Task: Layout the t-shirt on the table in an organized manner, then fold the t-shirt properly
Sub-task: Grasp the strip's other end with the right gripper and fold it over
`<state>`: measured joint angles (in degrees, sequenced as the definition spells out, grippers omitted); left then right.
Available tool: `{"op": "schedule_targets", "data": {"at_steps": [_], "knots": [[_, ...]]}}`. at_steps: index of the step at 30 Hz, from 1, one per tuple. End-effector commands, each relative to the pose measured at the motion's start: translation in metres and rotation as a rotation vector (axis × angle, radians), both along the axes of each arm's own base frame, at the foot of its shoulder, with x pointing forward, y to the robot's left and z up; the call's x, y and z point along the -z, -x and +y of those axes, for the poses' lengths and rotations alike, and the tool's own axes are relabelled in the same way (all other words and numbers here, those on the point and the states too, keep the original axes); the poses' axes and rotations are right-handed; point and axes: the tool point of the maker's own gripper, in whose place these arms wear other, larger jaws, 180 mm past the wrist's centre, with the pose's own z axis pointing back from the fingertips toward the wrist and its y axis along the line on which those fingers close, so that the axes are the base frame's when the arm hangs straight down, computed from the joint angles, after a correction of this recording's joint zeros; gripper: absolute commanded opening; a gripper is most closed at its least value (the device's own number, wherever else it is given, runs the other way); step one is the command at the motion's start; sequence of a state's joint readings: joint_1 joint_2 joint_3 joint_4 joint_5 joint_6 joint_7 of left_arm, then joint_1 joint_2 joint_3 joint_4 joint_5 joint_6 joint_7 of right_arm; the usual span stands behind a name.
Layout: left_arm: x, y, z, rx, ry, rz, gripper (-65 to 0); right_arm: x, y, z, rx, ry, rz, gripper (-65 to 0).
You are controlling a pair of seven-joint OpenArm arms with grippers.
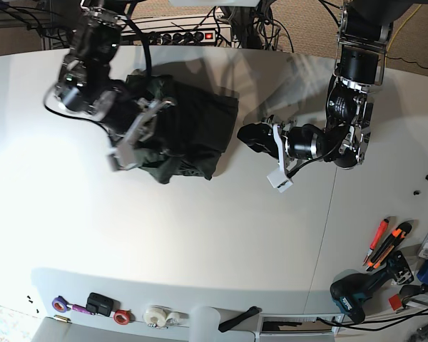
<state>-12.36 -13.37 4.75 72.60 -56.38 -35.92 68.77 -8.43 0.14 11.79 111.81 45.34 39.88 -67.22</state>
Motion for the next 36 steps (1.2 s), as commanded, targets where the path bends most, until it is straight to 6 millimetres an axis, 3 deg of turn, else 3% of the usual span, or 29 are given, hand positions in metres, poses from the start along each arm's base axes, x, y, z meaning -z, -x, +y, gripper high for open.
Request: {"op": "schedule_targets", "data": {"at_steps": [1,9,10,13,14,25,28,29,31,32,36], "knots": [[-0.007,-0.008,0.002,0.003,-0.008,-0.028,-43.6,-0.015,-0.007,0.007,-0.005,-0.024,-0.057,-65.0],[-0.007,-0.008,0.002,0.003,-0.008,-0.028,-43.6,0.0,-0.006,0.042,-0.051,0.072,-0.045,-65.0],[-0.007,-0.008,0.002,0.003,-0.008,-0.028,-43.6,0.001,-0.006,0.045,-0.06,0.085,-0.049,-62.3],[-0.007,-0.008,0.002,0.004,-0.008,-0.029,-43.6,0.0,-0.005,0.053,-0.083,0.09,-0.061,-42.3],[-0.007,-0.008,0.002,0.004,-0.008,-0.029,-43.6,-0.002,-0.006,0.055,-0.085,0.084,-0.07,-38.6],[-0.011,-0.013,0.001,-0.016,0.013,-0.05,-43.6,-0.05,-0.022,0.073,-0.2,-0.011,-0.201,-38.0],[-0.015,-0.014,0.003,0.0,0.031,-0.084,-44.0,-0.051,-0.037,0.055,-0.14,0.053,-0.213,-41.6],[-0.019,-0.018,0.005,-0.022,0.051,-0.087,-47.0,-0.049,-0.044,0.044,-0.096,0.081,-0.208,-47.6],[-0.033,-0.028,0.013,-0.087,0.123,-0.097,-61.8,-0.044,-0.056,0.016,0.008,0.136,-0.192,-65.0],[-0.043,-0.034,0.019,-0.123,0.17,-0.104,-65.0,-0.043,-0.06,0.001,0.053,0.16,-0.19,-65.0],[-0.083,-0.044,0.04,-0.204,0.375,-0.115,-65.0,-0.045,-0.071,-0.061,0.246,0.223,-0.209,-65.0]]}}
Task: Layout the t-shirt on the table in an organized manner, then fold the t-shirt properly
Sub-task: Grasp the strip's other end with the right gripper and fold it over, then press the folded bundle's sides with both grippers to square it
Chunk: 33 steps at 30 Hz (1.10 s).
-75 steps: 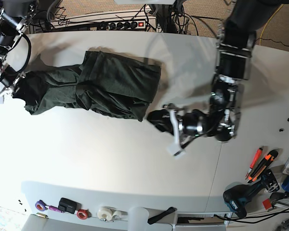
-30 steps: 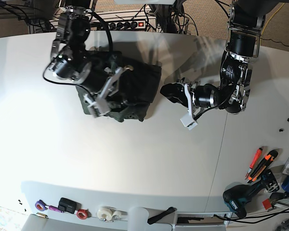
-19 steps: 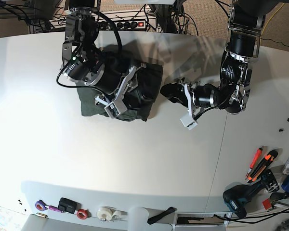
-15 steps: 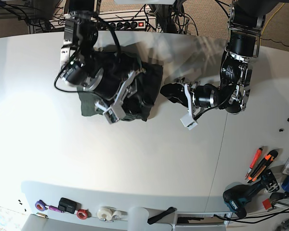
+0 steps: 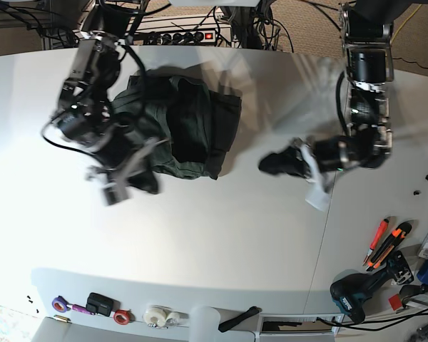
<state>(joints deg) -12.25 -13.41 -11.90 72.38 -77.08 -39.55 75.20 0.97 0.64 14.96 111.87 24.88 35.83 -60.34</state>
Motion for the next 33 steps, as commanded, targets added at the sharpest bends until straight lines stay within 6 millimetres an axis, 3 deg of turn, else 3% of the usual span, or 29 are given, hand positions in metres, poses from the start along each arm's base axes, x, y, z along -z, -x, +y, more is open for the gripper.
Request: {"op": "schedule_targets", "data": {"at_steps": [1,3,7,14,21,24,25,33], "knots": [[-0.02,-0.005,0.001,0.013,0.05,-0.045,-65.0,-0.02,-0.008,-0.01,0.033,-0.009,-0.079,-65.0],[-0.025,0.001,-0.004,0.045,0.085,-0.041,-65.0,-0.024,-0.014,-0.032,0.09,0.011,-0.094,-65.0],[-0.021,0.012,-0.028,0.122,0.088,-0.024,-65.0,-0.018,-0.037,-0.051,0.106,0.016,-0.066,-65.0],[0.0,0.062,-0.088,0.385,0.037,0.037,-65.0,0.043,-0.073,-0.068,0.078,0.012,0.181,-65.0],[0.014,0.104,-0.118,0.564,0.001,0.078,-65.0,0.085,-0.064,-0.063,-0.02,-0.024,0.344,-65.0],[0.017,0.106,-0.122,0.575,-0.014,0.076,-65.0,0.095,-0.05,-0.057,-0.064,-0.036,0.414,-65.0],[0.03,0.107,-0.118,0.585,-0.096,0.072,-65.0,0.097,-0.045,-0.054,-0.074,-0.05,0.431,-65.0],[0.086,0.063,-0.091,0.369,-0.464,0.033,-65.0,0.123,-0.012,-0.046,-0.097,-0.098,0.525,-65.0]]}}
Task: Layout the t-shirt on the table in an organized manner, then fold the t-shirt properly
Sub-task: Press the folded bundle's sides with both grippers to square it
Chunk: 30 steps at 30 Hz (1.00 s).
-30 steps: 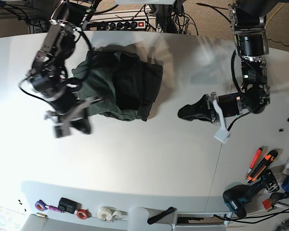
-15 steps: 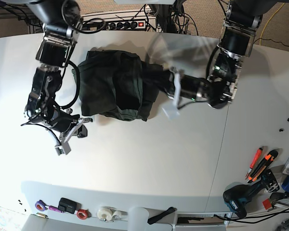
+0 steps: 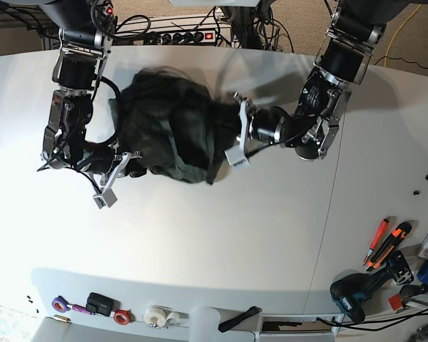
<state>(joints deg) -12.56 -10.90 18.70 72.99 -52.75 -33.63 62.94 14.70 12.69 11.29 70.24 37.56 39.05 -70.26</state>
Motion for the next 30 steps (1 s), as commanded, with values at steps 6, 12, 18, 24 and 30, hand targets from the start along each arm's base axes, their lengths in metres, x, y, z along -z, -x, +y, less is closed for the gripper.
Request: {"op": "schedule_targets", "data": {"at_steps": [6,12,18,24,30], "knots": [[0.007,-0.034,0.02,-0.071,-0.158,-0.078,-65.0,0.005,0.029,0.004,-0.053,-0.07,0.082,-65.0],[-0.016,-0.081,0.021,-0.156,-0.184,-0.199,-65.0,-0.004,0.048,0.014,-0.055,-0.246,0.09,-65.0],[-0.039,-0.117,0.009,-0.236,-0.186,-0.331,-65.0,-0.005,0.062,0.018,-0.047,-0.315,0.096,-65.0],[-0.071,-0.138,-0.006,-0.272,-0.089,-0.392,-65.0,-0.034,0.045,0.001,-0.029,-0.252,-0.024,-65.0],[-0.135,-0.18,0.024,-0.42,0.082,-0.467,-65.0,-0.113,0.005,-0.052,0.137,-0.099,-0.398,-65.0]]}}
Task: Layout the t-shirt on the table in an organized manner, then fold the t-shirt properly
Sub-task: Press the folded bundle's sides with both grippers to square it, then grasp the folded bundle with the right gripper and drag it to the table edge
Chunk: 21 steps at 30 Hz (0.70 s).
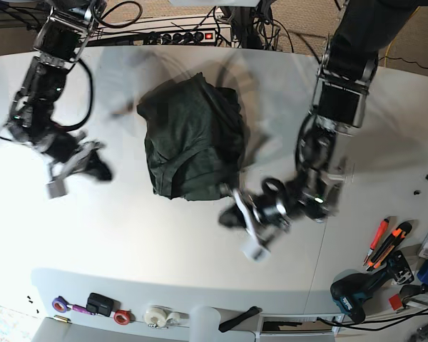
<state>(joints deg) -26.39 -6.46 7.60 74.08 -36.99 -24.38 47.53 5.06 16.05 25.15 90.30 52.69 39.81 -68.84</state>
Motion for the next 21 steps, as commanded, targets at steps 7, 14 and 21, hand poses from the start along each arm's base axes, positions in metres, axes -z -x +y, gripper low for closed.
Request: {"op": "schedule_targets", "data": {"at_steps": [7,14,21], "knots": [[-0.048,-0.04,0.089,-0.245,0.13,-0.069,-65.0,-0.097,-0.002,0.053,-0.065,0.014,-0.341,-65.0],[-0.022,-0.028,0.17,-0.372,0.036,-0.017,-65.0,-0.055,0.044,0.19,-0.342,-0.114,-0.22,-65.0],[0.016,0.001,0.202,-0.4,-0.038,0.064,-65.0,0.002,0.053,0.23,-0.319,0.054,-0.144,-65.0]]}}
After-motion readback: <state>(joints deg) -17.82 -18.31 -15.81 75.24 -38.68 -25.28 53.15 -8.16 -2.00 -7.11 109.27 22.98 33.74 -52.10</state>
